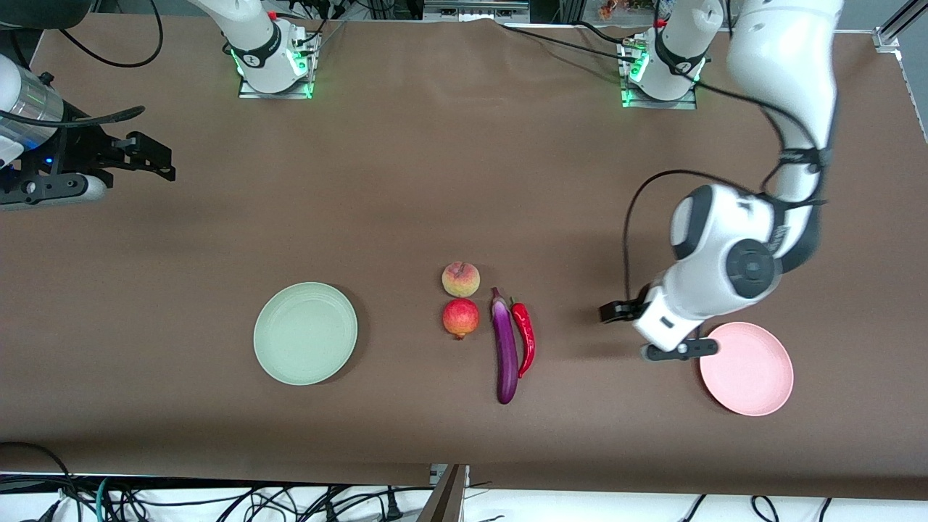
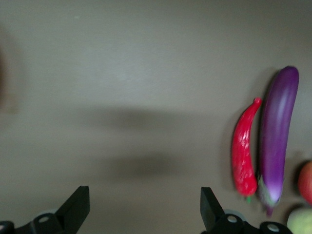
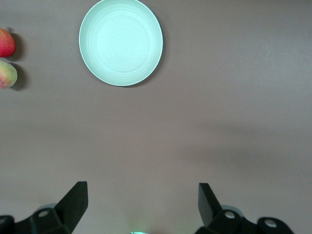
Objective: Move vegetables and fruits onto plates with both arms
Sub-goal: 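Move the left gripper over the red chili pepper and lower it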
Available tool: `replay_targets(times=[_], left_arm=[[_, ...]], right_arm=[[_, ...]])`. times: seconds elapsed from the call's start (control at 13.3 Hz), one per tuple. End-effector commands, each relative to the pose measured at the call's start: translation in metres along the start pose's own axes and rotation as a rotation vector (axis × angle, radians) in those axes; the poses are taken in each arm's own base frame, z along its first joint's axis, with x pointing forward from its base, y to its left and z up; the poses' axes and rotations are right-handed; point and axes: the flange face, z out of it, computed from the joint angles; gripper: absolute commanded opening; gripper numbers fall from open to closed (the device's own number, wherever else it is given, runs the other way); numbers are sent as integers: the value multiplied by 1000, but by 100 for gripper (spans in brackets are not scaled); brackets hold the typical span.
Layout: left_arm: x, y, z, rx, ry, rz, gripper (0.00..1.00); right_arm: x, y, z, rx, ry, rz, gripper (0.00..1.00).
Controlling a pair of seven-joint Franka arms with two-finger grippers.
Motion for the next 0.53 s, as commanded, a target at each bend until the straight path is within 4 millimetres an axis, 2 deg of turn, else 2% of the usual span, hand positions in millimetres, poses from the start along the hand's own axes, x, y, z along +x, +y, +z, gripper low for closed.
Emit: replay_targets(times=[0.0, 0.3, 0.45], left_arm=[[1, 31, 35, -29, 75, -58, 100], [-6, 61, 82, -67, 152, -98, 100], [-12, 78, 100, -81, 167, -124, 100]], right_arm=[[-3, 1, -4, 13, -3, 17, 100], [2, 3, -5, -4, 13, 15, 100], [8, 4, 5, 15, 0, 24, 100]])
